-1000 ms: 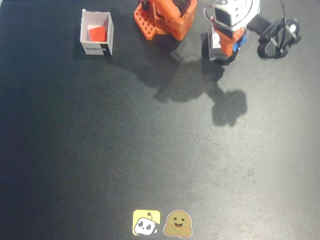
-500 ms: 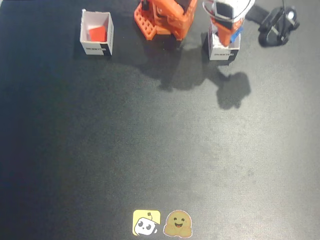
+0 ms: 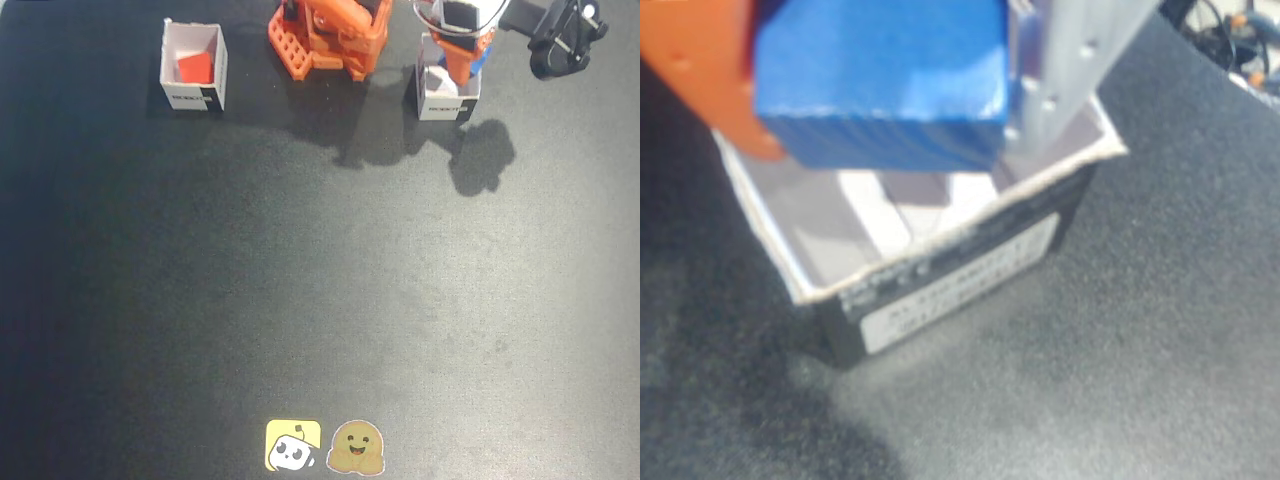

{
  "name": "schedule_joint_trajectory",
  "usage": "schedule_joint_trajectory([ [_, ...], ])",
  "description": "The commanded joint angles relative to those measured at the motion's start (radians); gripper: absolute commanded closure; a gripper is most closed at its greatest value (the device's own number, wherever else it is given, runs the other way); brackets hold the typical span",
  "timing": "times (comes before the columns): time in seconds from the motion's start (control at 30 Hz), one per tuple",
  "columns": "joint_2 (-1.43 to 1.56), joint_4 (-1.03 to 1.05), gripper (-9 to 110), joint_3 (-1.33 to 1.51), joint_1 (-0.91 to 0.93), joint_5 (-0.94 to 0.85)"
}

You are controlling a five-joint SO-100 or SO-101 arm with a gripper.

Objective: Put the red cube in the right box and the blue cube in the left box.

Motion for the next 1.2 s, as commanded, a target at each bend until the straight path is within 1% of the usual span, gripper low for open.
schedule_joint_trajectory([
  [0.0, 0.023, -0.014, 90, 0.000, -0.011, -0.011],
  [0.1, 0.023, -0.023, 89, 0.002, -0.012, -0.012],
  [0.23, 0.023, -0.044, 84, 0.002, -0.018, -0.012],
  [0.3, 0.025, -0.057, 80, 0.003, -0.028, -0.009],
  [0.4, 0.026, -0.064, 80, 0.009, -0.031, -0.003],
  [0.57, 0.026, -0.067, 85, 0.014, -0.032, 0.003],
  [0.73, 0.026, -0.074, 94, 0.025, -0.014, 0.012],
  [0.83, 0.018, -0.069, 96, 0.005, 0.012, 0.002],
  [1.0, 0.006, -0.046, 101, -0.026, 0.126, -0.046],
  [1.17, -0.011, -0.029, 101, -0.052, 0.261, -0.097],
])
